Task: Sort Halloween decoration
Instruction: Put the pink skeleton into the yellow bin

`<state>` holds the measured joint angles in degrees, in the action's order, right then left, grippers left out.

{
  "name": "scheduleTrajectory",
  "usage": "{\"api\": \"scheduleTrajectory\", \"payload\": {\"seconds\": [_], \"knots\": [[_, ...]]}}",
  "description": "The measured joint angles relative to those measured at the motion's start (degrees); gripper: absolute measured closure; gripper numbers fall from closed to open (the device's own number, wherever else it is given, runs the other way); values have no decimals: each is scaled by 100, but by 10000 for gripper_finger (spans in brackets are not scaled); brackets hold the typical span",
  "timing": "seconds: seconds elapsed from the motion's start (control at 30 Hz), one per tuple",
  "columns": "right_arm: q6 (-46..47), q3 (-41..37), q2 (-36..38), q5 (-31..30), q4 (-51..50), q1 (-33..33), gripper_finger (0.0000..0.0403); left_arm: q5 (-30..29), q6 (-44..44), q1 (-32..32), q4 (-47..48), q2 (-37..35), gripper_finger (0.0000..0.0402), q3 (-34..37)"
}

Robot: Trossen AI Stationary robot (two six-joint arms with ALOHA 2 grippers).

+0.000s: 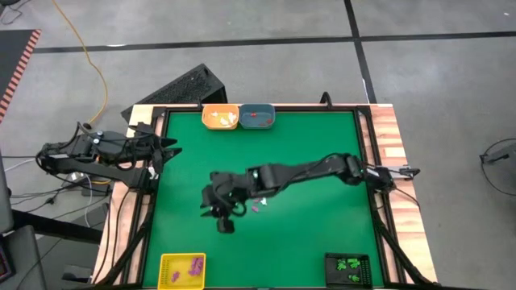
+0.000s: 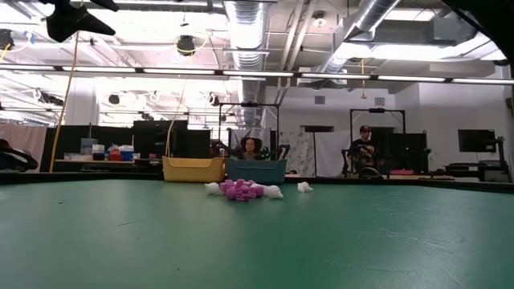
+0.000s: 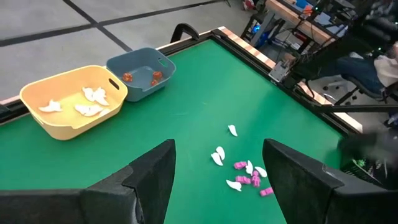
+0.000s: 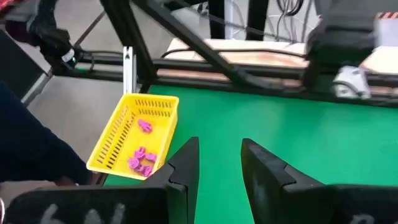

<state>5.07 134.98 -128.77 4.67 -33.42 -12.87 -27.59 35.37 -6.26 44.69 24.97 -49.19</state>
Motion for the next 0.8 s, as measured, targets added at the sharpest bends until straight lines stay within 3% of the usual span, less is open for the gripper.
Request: {"api": "scheduleTrajectory", "payload": {"seconds": [0.33,0.47,0.8], "knots": [[-211,-64,927,-25,-2508,522,285,-3,-144,0,-7,0,170,0],[-353,-145,978,-23,-3537,641,285,-25,-199,0,-76,0,170,0],[-1351,-149,1439,226,-5362,1165,285,-604,-124,0,-190,0,170,0]]}}
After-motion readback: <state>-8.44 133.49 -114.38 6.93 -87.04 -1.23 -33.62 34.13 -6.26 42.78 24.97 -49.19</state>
